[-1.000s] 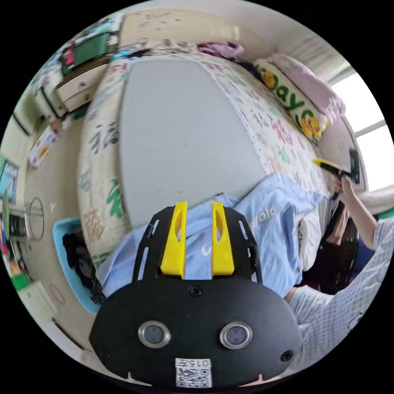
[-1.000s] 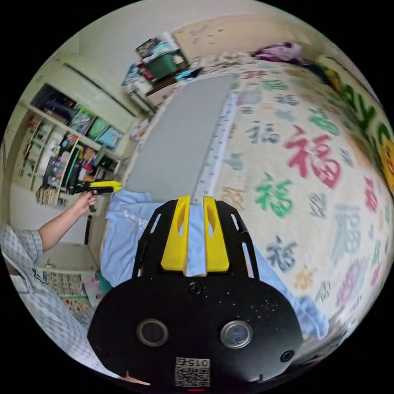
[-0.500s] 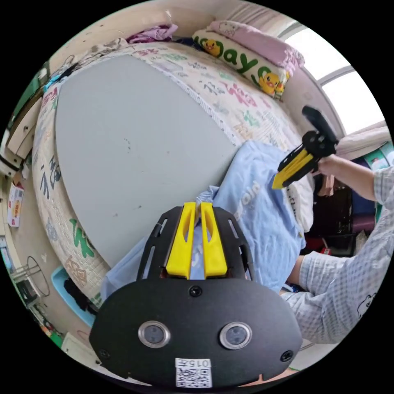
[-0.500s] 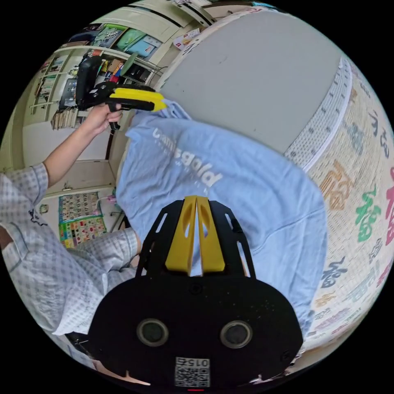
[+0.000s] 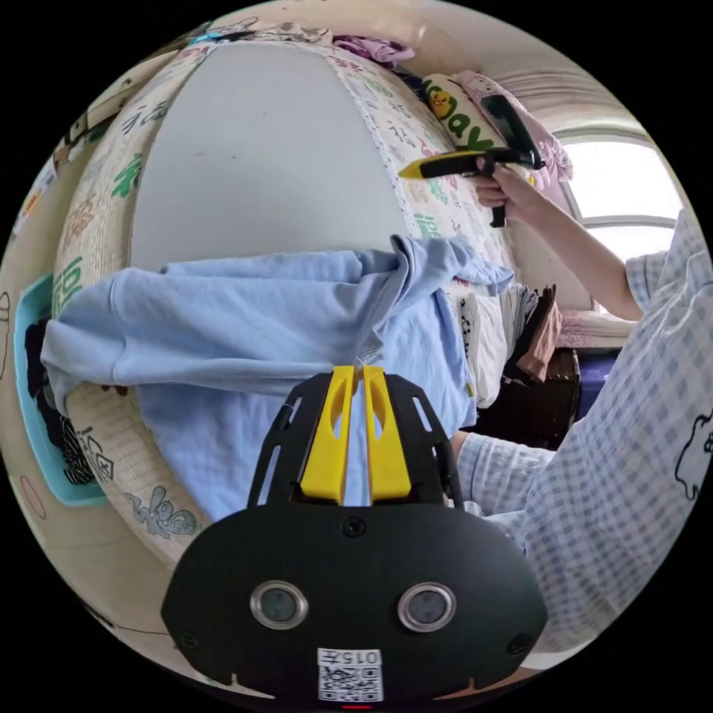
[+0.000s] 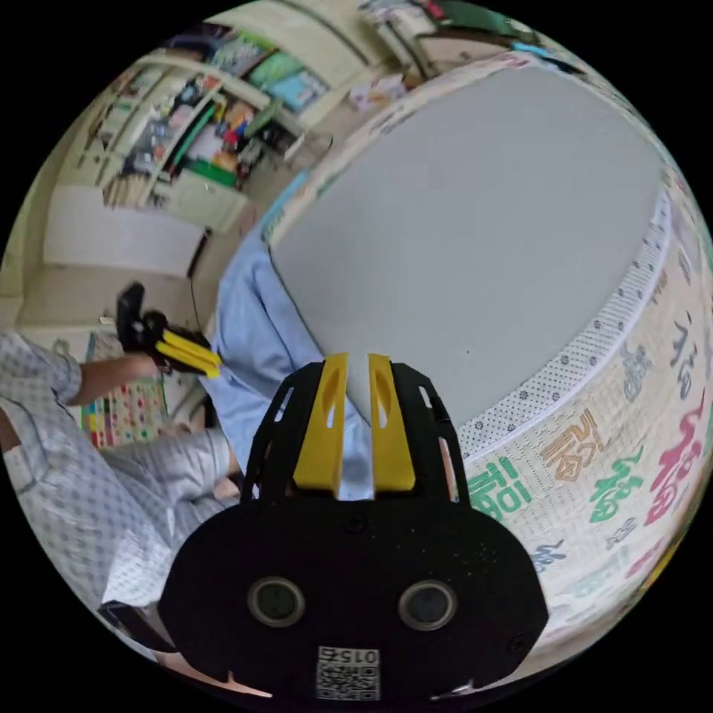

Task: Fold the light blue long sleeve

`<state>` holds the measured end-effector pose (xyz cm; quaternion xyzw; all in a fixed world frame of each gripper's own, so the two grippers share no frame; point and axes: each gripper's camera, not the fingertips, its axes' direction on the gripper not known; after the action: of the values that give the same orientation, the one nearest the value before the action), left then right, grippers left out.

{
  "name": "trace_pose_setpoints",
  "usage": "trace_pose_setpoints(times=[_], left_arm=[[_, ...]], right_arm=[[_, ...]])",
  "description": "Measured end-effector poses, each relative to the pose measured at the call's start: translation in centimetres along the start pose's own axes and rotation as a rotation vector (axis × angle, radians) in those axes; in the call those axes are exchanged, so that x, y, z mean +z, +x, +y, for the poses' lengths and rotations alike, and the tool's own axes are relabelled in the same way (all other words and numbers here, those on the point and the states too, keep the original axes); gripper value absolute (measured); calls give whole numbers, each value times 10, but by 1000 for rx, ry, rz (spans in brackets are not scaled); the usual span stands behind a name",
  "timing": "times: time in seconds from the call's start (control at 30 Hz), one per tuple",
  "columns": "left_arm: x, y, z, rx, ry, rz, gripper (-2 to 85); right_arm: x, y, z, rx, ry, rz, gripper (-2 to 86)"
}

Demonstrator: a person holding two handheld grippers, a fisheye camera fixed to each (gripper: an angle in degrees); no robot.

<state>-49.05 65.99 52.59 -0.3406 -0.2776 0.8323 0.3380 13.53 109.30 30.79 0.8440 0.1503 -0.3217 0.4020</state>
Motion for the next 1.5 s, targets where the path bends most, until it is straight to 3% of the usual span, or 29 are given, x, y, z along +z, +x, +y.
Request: trace_pose_setpoints(times=[0.07, 0.13, 0.27, 0.43, 0.53, 0.63, 0.8, 0.9, 0.97, 1.1, 1.33, 1.5], left_arm=[[-2, -14, 1, -22, 27, 29, 4], [-4, -20, 1, -9, 31, 25, 4], [-8, -32, -2, 12, 36, 10, 3], [-25, -50, -29, -19, 143, -31, 3], [-42, -69, -70, -31, 217, -10, 2], [-47, -76, -97, 14, 194, 0, 2], [-30, -72, -84, 70, 93, -44, 2], [-19, -81, -67, 28, 72, -33, 3], [-17, -90, -59, -11, 87, -17, 3], [-14, -97, -59, -23, 105, -26, 4], [-20, -116, -82, -58, 203, -74, 2], [-31, -142, -128, -84, 296, -147, 2]], right_arm=[[62, -8, 9, -93, -235, 68, 96], [84, -6, 30, -99, -306, 22, 113], [93, 36, 91, 73, -240, -134, 52], [115, 54, 123, 63, -374, -107, 3], [95, 69, 114, 99, -254, -2, 9], [76, 91, 97, 109, -141, -48, 58], [129, 120, 105, 162, -263, -121, 98], [143, 128, 131, 227, -203, -125, 106], [133, 130, 147, 251, -77, -69, 105], [128, 135, 146, 235, -5, 67, 111], [152, 136, 118, 170, -126, 198, 0], [96, 165, 80, 319, 95, 281, -4]])
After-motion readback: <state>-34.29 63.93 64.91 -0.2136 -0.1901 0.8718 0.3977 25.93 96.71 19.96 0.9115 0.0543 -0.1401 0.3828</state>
